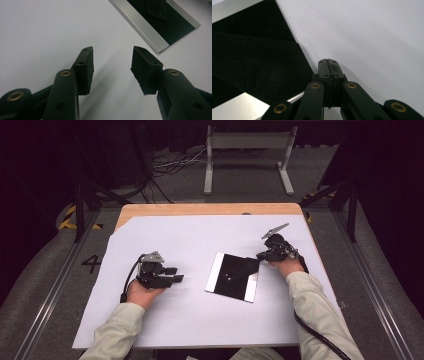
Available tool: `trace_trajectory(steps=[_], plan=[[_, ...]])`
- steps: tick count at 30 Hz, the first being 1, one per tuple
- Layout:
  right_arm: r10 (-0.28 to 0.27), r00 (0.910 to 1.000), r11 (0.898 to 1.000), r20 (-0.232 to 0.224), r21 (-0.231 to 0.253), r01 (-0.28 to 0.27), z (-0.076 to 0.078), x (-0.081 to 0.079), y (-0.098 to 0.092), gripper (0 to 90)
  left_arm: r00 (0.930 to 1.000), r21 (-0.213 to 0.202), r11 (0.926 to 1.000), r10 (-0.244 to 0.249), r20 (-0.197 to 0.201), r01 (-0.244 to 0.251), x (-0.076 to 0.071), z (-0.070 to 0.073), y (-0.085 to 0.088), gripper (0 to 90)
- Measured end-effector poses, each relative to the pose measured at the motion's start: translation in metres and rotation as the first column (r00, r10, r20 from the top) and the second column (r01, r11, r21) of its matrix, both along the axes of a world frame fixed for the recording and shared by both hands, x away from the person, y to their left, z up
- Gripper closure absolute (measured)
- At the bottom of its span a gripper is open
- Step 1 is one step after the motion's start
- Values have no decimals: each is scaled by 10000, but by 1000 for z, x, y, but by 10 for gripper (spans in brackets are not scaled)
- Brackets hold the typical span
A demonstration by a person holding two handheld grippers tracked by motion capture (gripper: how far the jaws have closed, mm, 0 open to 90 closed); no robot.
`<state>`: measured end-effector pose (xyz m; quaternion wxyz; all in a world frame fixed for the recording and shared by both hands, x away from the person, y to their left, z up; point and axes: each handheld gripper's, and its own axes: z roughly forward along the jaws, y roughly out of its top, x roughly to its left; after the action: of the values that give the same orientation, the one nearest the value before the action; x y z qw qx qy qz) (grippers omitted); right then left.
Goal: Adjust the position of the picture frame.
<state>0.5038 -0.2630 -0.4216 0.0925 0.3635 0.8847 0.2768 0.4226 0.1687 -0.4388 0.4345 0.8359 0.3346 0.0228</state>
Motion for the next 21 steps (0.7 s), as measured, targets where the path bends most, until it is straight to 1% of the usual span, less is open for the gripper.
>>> trace_trajectory(steps=[3, 5, 8, 11, 13, 15, 21], plan=[[23, 10000, 10000, -96, -32, -24, 0, -1, -1, 900, 10000, 20, 10000, -12, 5, 12, 0, 0, 0, 529], [126, 9999, 9998, -118, -174, -128, 1, -1, -1, 900, 10000, 23, 10000, -34, -3, 34, 0, 0, 0, 529], [383, 9991, 9987, -196, -313, -389, 2, -3, 1, 900, 9999, -35, 10000, 2, -105, -2, 0, 0, -2, 529], [627, 9975, 9972, -330, -380, -639, 3, -5, 2, 900, 9999, -34, 10000, -58, -104, 57, 0, 0, -2, 530], [671, 9971, 9968, -355, -402, -685, 3, -6, 2, 900, 9999, -28, 9999, -101, -73, 101, 0, 0, -3, 530], [861, 9953, 9950, -438, -477, -882, 3, -8, 4, 900, 9999, 0, 9999, -154, -38, 154, 0, 1, -3, 530], [1430, 9878, 9857, -622, -806, -1478, 5, -16, 11, 900, 9999, -66, 9999, -131, -105, 131, 0, 1, -3, 531]])
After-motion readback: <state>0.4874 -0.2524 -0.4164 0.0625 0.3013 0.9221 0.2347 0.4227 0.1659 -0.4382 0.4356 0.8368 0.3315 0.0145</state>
